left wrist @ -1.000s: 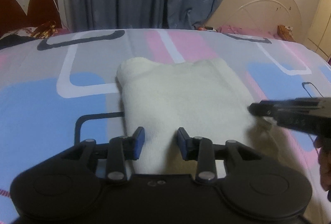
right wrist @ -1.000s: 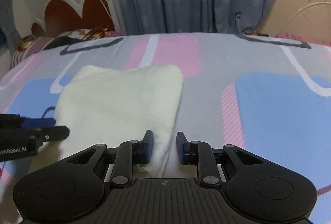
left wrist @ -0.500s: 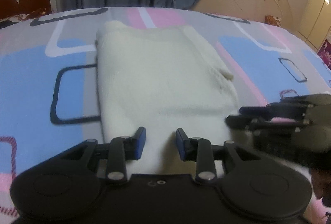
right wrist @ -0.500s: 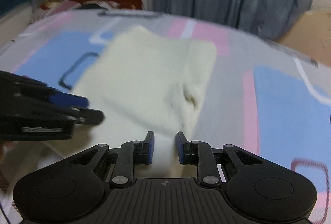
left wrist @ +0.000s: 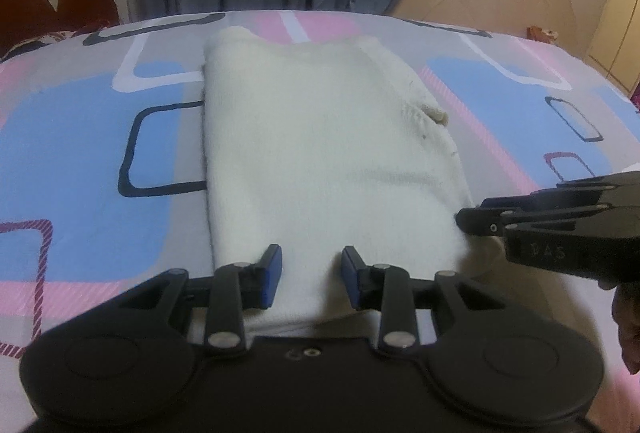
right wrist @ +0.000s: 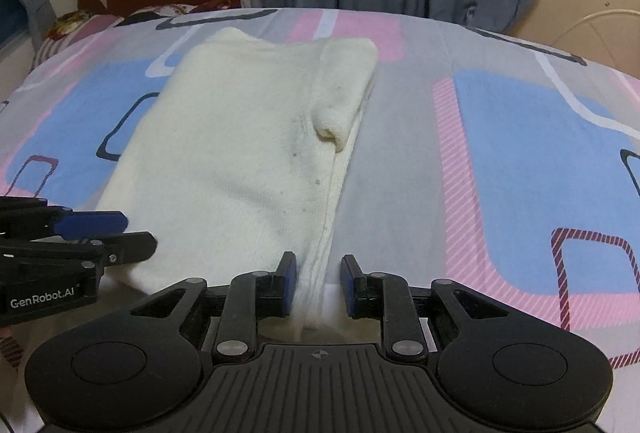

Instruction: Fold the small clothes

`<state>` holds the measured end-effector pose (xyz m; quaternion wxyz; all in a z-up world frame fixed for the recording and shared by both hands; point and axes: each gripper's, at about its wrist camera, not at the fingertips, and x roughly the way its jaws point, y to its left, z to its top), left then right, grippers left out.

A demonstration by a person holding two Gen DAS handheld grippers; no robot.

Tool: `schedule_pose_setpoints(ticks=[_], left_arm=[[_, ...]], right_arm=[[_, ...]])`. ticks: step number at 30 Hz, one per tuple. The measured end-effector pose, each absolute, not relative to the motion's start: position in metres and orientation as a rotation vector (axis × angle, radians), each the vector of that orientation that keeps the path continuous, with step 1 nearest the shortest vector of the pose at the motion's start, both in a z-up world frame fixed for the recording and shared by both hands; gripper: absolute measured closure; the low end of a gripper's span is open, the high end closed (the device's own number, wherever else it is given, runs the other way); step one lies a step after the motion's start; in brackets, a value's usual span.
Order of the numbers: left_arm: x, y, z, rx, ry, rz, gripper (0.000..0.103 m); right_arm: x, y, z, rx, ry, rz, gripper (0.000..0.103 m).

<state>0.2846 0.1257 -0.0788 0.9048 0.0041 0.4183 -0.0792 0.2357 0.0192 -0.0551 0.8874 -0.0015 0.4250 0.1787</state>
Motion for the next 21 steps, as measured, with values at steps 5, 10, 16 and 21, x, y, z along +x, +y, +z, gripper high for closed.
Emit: schedule_pose_setpoints(ticks=[5,10,16,21], left_arm=[[0.245,0.117,-0.054,-0.020,0.837,-0.178,0.070],[0.191,0.110,-0.035,-0.072,0.802,-0.143,0.062],[0.129,0.093,-0.002,-0.051,0.706,0.020,0.000],[0.095,0.077,0.027,-0.057,0.663,-0.002,0.000]], right_arm=[[0.205,0.009,-0.031,0.013,0.844,0.425,0.080],[0.145,-0.020,0.004,0.081,0.748,0.443,0.080],[0.072,-0.049,0.028,0.137,0.696,0.409,0.073],[0.030,-0.055,0.048,0.112,0.631,0.382,0.000]])
